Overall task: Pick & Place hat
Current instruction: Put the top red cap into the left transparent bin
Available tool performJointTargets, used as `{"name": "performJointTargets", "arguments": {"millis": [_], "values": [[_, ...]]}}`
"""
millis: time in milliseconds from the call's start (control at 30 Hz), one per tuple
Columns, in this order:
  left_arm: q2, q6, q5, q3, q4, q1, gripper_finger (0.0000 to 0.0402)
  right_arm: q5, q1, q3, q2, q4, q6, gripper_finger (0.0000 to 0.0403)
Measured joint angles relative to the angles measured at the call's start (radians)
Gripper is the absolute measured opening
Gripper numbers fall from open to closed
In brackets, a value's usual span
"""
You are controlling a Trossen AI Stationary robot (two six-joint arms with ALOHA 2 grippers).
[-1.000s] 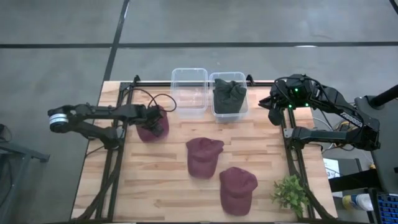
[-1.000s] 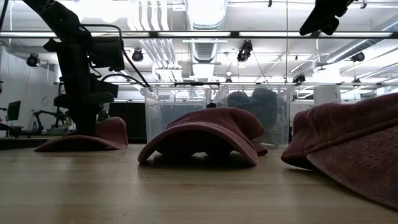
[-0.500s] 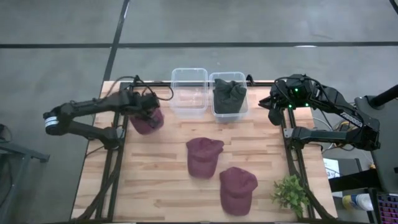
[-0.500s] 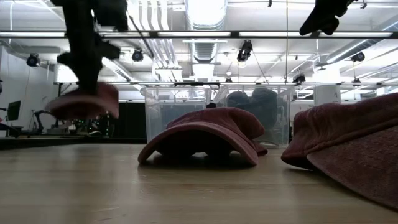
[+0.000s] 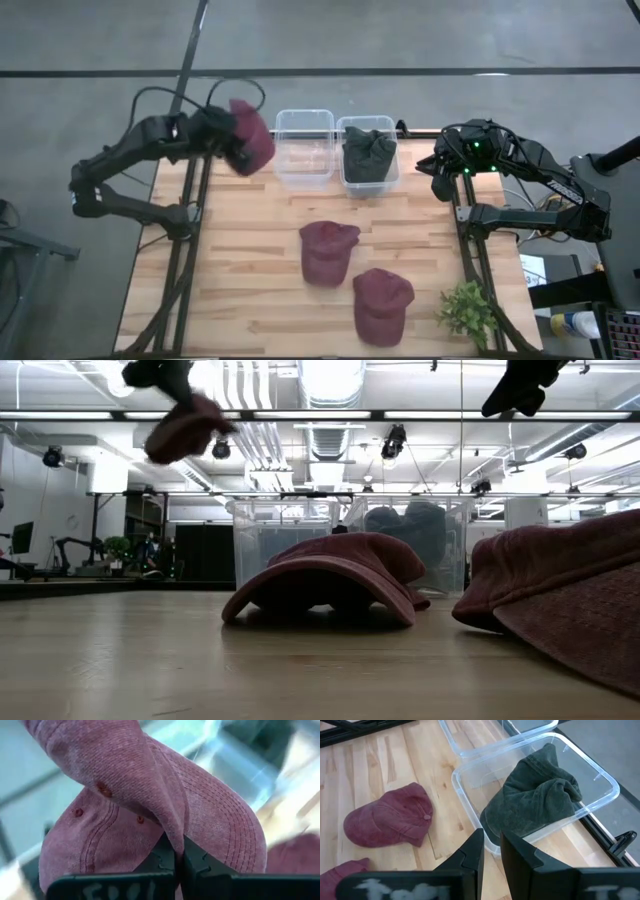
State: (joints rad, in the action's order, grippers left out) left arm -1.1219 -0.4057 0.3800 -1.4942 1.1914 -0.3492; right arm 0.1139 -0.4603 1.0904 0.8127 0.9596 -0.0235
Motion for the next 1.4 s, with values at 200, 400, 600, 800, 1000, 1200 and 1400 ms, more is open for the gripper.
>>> {"name": "performJointTargets", "arguments": {"millis": [200, 400, 600, 800, 1000, 1200, 1400], "values": [[-0.08, 0.252, -0.039, -0.07, -0.285, 0.0, 0.0, 0.0, 0.0, 0.0, 0.0, 0.0, 0.0, 0.0059], [-0.222, 0.414, -0.097, -0.072, -0.427, -0.002, 0.0, 0.0, 0.0, 0.0, 0.0, 0.0, -0.001, 0.0059], [-0.361, 0.473, -0.14, -0.071, -0.496, -0.019, 0.0, 0.0, 0.0, 0.0, 0.0, 0.0, -0.003, 0.0059], [-0.454, 0.482, -0.169, -0.071, -0.497, -0.055, 0.0, 0.0, 0.0, 0.0, 0.0, 0.0, -0.003, 0.0059], [-0.49, 0.489, -0.193, -0.069, -0.495, -0.089, 0.0, 0.0, 0.0, 0.0, 0.0, 0.001, -0.003, 0.0059], [-0.484, 0.478, -0.228, -0.016, -0.444, -0.121, 0.0, 0.0, 0.0, 0.0, 0.0, 0.002, -0.003, 0.0059], [-0.482, 0.475, -0.234, 0.041, -0.452, -0.125, 0.0, 0.0, 0.0, 0.0, 0.0, 0.002, -0.003, 0.0059]]}}
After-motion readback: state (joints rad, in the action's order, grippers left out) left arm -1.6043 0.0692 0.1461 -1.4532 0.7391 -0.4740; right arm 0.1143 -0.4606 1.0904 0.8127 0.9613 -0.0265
